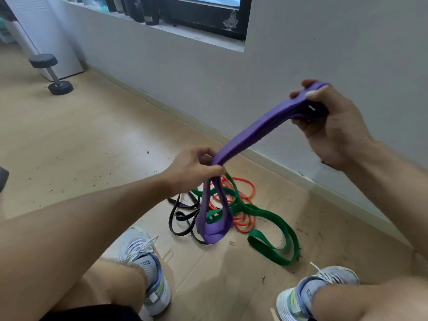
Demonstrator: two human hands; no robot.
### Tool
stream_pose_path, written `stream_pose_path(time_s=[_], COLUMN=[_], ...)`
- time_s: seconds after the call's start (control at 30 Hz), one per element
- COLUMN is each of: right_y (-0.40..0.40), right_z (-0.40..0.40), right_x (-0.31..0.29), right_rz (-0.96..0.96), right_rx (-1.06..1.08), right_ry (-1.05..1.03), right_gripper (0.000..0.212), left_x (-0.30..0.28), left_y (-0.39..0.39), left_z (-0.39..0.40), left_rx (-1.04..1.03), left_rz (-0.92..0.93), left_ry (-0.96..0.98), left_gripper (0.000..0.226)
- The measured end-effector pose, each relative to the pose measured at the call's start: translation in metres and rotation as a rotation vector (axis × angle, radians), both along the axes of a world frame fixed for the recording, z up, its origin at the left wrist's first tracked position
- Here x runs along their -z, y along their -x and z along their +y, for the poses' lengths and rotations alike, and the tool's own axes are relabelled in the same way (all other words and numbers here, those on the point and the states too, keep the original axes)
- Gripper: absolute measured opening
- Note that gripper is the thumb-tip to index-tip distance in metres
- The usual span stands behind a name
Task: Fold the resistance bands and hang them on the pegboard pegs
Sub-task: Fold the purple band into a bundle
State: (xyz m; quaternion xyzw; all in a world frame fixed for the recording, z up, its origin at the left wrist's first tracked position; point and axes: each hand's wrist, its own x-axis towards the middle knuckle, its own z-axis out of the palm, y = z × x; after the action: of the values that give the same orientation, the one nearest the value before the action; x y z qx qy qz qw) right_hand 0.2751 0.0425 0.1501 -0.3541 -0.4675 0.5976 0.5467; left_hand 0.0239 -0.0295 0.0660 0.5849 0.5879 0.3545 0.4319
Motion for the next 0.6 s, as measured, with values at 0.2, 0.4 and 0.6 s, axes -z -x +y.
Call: stream_pose_path(time_s=[0.2,0.4,0.6], right_y=[-0.046,-0.023,0.039], right_z=[0.020,0.006,-0.023], right_x=[0.060,0.077,0.076], right_rz=[-0.387,-1.092,-1.086], right_rx=[-0.258,-0.572,-0.599], right_ry=[0.377,0.067,-0.289], right_gripper=[0.011,0.038,0.053], left_x=[-0.007,-0.011,-0.014], left_y=[0.017,0.012,0.001], left_z=[0.003,0.000,-0.005], left_rx=[-0.084,0.087,0.194], left_rz=[0.092,0.251,0.310], left_ry=[-0.068,-0.068,-0.026], left_gripper=[0.022,0.018,0.020])
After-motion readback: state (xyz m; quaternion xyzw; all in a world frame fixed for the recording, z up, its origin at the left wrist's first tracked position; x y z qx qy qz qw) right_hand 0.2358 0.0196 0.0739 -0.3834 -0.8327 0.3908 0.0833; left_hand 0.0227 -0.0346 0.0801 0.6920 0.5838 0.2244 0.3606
